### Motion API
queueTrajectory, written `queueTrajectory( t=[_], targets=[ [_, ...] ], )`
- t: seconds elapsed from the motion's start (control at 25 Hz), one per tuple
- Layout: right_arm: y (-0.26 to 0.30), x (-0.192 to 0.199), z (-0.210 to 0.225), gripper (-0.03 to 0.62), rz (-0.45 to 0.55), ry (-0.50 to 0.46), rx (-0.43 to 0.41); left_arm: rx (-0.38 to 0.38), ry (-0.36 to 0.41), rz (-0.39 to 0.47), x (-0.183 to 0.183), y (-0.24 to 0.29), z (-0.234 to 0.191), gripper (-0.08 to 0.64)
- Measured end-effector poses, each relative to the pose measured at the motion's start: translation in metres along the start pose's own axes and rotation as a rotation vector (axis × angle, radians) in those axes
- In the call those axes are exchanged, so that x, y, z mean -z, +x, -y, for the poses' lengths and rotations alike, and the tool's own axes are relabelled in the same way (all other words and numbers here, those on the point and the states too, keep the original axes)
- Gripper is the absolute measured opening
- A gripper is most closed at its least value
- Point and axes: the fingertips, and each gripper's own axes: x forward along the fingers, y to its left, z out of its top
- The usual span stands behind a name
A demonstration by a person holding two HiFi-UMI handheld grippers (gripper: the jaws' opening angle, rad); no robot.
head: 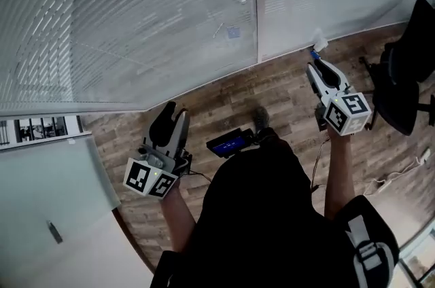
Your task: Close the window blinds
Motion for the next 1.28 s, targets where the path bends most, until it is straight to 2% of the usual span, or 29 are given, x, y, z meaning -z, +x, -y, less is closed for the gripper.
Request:
queueTrajectory(
  t=[0.08,0.16,0.32,0.4,0.52,0.64,0.76,0.96,1.08,1.16,1.28],
  targets=[
    [-0.03,0.013,-0.013,0.115,0.021,0.011,0.032,0.075,-0.001,0.011,0.008,-0.006,0.014,0.144],
    [-0.065,0.023,-0.038,0.109,0.04,0.019,0.054,0.141,-0.041,0.018,0.026,-0.018,0.03,0.144],
    [-0.136,0.057,-0.091,0.101,-0.008,-0.069,0.11,0.23,-0.133,0.019,0.067,-0.049,0.068,0.143],
    [-0.173,0.079,-0.101,0.1,-0.045,-0.088,0.144,0.268,-0.158,0.019,0.079,-0.065,0.092,0.143],
    [-0.233,0.098,-0.099,0.095,-0.069,-0.055,0.194,0.312,-0.178,0.038,0.083,-0.092,0.127,0.143],
    [-0.257,0.082,-0.105,0.092,-0.013,-0.08,0.171,0.283,-0.154,0.099,0.071,-0.112,0.138,0.141],
    [-0.253,0.066,-0.118,0.092,0.028,-0.094,0.072,0.231,-0.132,0.153,0.058,-0.131,0.147,0.141],
    [-0.254,0.059,-0.138,0.092,0.036,-0.158,-0.079,0.138,-0.11,0.176,0.06,-0.147,0.166,0.141],
    [-0.287,0.061,-0.118,0.092,0.029,-0.203,-0.118,0.093,-0.101,0.157,0.072,-0.144,0.204,0.141],
    [-0.315,0.067,-0.09,0.092,0.035,-0.169,-0.136,0.074,-0.084,0.115,0.082,-0.137,0.241,0.141],
    [-0.351,0.083,-0.045,0.087,0.065,0.008,-0.18,0.043,-0.05,0.058,0.096,-0.134,0.297,0.142]
  ],
)
